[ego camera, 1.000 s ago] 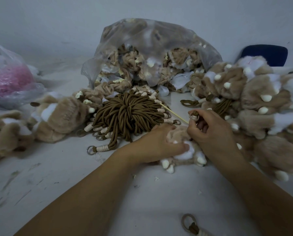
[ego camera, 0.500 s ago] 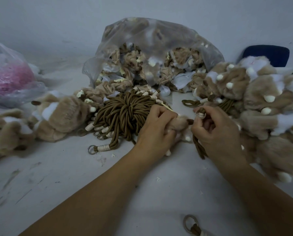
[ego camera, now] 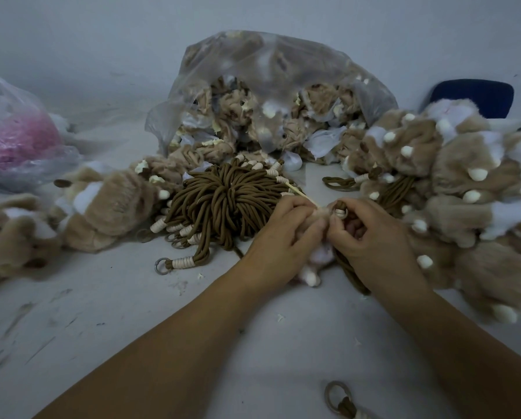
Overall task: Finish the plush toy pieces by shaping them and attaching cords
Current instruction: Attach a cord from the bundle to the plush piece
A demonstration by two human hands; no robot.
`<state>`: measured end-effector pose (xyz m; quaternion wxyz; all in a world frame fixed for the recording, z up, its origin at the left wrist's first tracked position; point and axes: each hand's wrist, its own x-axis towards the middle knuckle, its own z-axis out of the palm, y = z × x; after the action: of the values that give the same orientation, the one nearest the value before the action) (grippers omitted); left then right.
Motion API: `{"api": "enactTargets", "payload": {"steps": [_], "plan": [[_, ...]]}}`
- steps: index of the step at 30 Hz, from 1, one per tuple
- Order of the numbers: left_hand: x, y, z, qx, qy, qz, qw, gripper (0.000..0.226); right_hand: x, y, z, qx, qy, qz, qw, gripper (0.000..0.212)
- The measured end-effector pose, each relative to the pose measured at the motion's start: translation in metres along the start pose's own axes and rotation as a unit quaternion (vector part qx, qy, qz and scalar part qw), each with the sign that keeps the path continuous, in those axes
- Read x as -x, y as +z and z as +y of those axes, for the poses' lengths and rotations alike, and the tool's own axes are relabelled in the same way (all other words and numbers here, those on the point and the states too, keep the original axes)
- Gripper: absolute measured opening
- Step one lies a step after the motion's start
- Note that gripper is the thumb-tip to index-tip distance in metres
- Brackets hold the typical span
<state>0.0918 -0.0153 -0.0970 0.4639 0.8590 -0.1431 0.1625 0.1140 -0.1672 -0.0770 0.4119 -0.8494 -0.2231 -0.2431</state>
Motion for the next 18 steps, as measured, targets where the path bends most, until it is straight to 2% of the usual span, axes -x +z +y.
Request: {"api": "enactTargets", "payload": {"steps": [3,6,10,18], "plan": [[-0.001,0.001,0.002,-0.012,0.013,0.032,0.999,0.026,0.001,0.001,0.000,0.005,0.000,-0.005,1.000,0.026],[0.000,0.002,0.005,-0.045,0.059,0.065,0.995,0.014,0.000,0.001,0.000,0.010,-0.001,-0.002,1.000,0.028],[0.000,0.000,0.011,-0.157,0.127,0.119,0.972,0.005,0.000,0.001,-0.001,0.010,0.002,0.002,1.000,0.027],[-0.002,-0.001,0.018,-0.264,0.151,0.131,0.943,0.008,0.000,-0.001,-0.005,0.004,0.013,-0.007,1.000,0.028]]}}
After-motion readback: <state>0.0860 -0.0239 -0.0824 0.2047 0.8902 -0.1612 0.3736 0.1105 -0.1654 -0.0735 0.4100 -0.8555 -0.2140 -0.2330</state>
